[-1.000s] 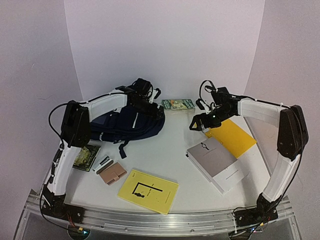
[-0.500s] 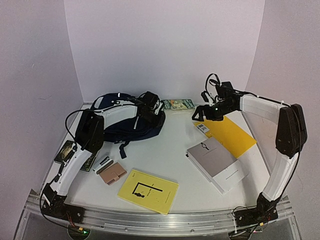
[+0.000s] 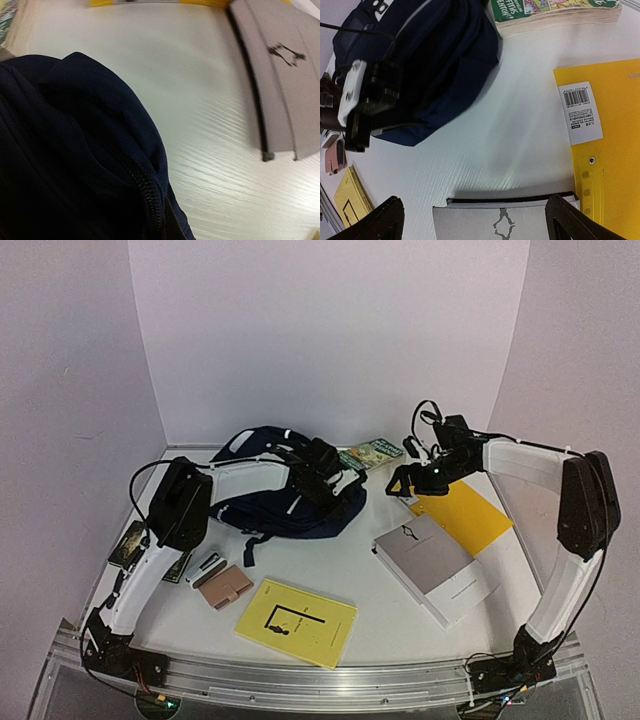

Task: Pack the student bag
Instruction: Move the student bag to the center of the board.

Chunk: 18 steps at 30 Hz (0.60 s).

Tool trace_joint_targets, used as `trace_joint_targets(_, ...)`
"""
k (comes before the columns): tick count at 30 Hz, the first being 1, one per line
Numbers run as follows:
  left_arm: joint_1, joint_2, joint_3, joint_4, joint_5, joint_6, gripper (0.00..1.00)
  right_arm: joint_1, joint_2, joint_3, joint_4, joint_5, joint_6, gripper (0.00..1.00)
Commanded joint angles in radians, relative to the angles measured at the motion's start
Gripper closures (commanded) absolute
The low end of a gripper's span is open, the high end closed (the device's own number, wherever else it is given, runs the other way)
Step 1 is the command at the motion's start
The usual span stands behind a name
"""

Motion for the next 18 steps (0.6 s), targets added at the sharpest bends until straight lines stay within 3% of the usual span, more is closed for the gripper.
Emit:
trace_joint_targets(1,-0.049,-0.165,-0.166,0.072,0.177,0.153,1.0,0.002,-0.104,-0.044,0.021,-0.049,-0.047,0.02)
trace_joint_targets(4,-0.048,-0.264,-0.265,0.161,0.156,0.165,0.98,0.003,-0.133,-0.072,0.018,-0.107,-0.085,0.02)
trace_joint_targets(6,-0.047,-0.318,-0.296,0.182,0.128,0.166,0.9,0.003,-0.15,-0.09,0.017,-0.152,-0.1,0.02)
trace_joint_targets(9,-0.042,-0.36,-0.286,0.171,0.04,0.089,0.6,0.006,-0.161,-0.098,0.007,-0.19,-0.137,0.02)
trace_joint_targets(11,-0.029,-0.39,-0.297,0.151,0.03,0.03,0.31,0.016,-0.168,-0.098,0.0,-0.202,-0.171,0.02)
trace_joint_targets(13,-0.019,-0.452,-0.382,0.188,0.018,-0.045,0.13,0.041,-0.167,-0.09,-0.014,-0.194,-0.212,0.02)
trace_joint_targets(18,0.028,-0.679,-0.745,0.381,-0.047,-0.26,0.04,0.167,-0.136,-0.042,-0.062,-0.062,-0.325,0.02)
